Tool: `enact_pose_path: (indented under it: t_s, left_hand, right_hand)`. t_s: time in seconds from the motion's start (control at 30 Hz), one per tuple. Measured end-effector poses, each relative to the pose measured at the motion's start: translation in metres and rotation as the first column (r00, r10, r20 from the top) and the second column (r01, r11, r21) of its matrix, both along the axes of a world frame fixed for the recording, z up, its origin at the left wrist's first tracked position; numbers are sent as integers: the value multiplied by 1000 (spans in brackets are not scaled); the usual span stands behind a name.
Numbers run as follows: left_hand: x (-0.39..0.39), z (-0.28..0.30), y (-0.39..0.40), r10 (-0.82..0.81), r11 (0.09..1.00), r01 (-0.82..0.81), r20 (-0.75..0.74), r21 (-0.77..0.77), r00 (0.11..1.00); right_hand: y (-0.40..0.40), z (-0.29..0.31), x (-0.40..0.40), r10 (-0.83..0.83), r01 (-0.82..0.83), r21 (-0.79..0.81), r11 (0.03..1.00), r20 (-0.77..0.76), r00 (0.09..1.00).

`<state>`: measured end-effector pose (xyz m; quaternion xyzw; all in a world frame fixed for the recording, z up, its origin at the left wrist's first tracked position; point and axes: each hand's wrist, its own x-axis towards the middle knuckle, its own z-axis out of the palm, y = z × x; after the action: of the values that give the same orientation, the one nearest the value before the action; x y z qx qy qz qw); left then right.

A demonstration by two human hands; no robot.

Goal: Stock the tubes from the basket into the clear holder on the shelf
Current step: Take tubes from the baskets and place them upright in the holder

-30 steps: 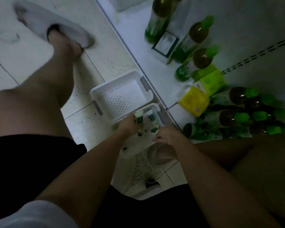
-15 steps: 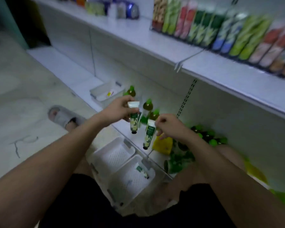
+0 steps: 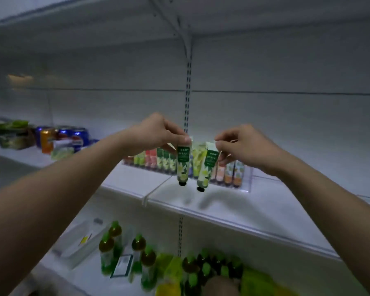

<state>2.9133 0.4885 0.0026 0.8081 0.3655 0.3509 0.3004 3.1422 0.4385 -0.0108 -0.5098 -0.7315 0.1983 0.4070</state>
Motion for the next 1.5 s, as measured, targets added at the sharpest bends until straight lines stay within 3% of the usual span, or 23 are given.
enact_pose_path:
  t_s: [0.23, 0.37, 0.7, 0.9, 1.03, 1.13, 1.3, 1.5]
  left_hand:
    - [81, 46, 41, -73, 991, 76, -33, 114, 997]
    - [119, 56, 68, -95, 983, 102, -51, 150, 994]
    - [181, 39, 128, -120, 966, 138, -95, 219, 988]
    - [200, 23, 143, -125, 968, 135, -59, 212, 990]
    - [212, 15, 146, -105, 964, 120, -75, 237, 992]
    - [222, 14, 147, -78, 960, 107, -123, 258, 989]
    - [238, 4, 146, 34, 939, 78, -315, 336, 948]
    - [253, -10, 147, 119, 912, 50, -379, 406, 918]
  right_hand:
    - [48, 31, 102, -417, 392, 190, 900, 113, 902]
    - [83, 15, 130, -534, 488, 252, 836, 164, 830]
    - [161, -35, 148, -518, 434, 343, 833, 208, 830]
    - [178, -67, 148, -497, 420, 273, 866, 374, 783]
    - [173, -76, 149, -483, 437, 225, 871, 227, 846]
    - [156, -94, 161, -563, 545, 146, 825, 132, 816]
    - [121, -151, 178, -398, 500, -92, 861, 490, 776]
    - [111, -165, 172, -362, 469, -60, 881, 553, 750]
